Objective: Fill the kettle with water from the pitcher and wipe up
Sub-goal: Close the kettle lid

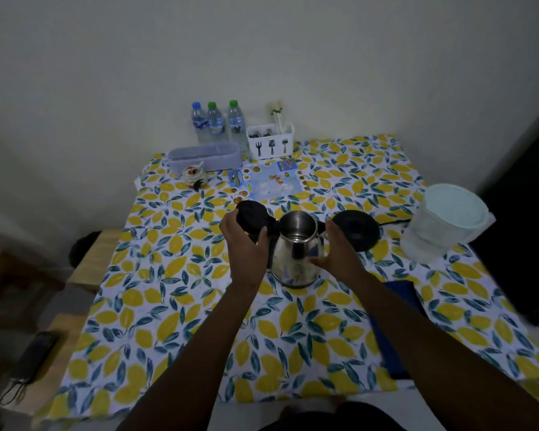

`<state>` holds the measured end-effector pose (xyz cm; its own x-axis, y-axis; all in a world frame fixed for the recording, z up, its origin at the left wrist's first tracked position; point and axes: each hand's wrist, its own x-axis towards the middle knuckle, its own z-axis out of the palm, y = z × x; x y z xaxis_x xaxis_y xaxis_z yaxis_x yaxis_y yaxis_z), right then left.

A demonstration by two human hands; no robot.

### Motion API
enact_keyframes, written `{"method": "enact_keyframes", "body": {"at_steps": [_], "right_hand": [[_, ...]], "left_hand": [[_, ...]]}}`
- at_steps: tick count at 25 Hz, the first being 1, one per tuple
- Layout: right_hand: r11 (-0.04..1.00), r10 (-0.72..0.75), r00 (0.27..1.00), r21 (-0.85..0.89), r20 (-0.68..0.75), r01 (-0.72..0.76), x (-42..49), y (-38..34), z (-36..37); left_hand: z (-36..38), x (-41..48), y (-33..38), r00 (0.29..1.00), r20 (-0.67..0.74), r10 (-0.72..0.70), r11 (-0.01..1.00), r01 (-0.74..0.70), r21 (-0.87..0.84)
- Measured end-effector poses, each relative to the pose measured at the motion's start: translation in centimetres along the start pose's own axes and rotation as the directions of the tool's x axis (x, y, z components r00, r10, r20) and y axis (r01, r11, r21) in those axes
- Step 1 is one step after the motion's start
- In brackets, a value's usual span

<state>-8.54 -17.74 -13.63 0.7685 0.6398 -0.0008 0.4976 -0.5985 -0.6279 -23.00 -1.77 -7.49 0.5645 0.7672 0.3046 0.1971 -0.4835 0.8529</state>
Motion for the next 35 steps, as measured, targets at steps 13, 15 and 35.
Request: {"method": "enact_keyframes", "body": {"at_steps": [13,15,35], "right_hand": [[0.996,-0.021,1.000,0.084,-0.010,0.022,0.6,0.0,-0.5],[0.995,-0.027,1.000,0.096,-0.007,0.028,0.7,0.4,-0.3],[0.933,0.165,0.985,-0.331,0.051,-0.139,-11.1,14.1,0.9]], "left_hand": [[5.6,2.2,-1.1,0.736,0.649,0.192,0.783,-0.514,0.351],[6.0,2.1,-1.2,0.768,0.621,0.155,0.793,-0.471,0.385],[10.7,-10.5,-3.3,0.605,0.778,0.170,0.774,-0.570,0.275]]}}
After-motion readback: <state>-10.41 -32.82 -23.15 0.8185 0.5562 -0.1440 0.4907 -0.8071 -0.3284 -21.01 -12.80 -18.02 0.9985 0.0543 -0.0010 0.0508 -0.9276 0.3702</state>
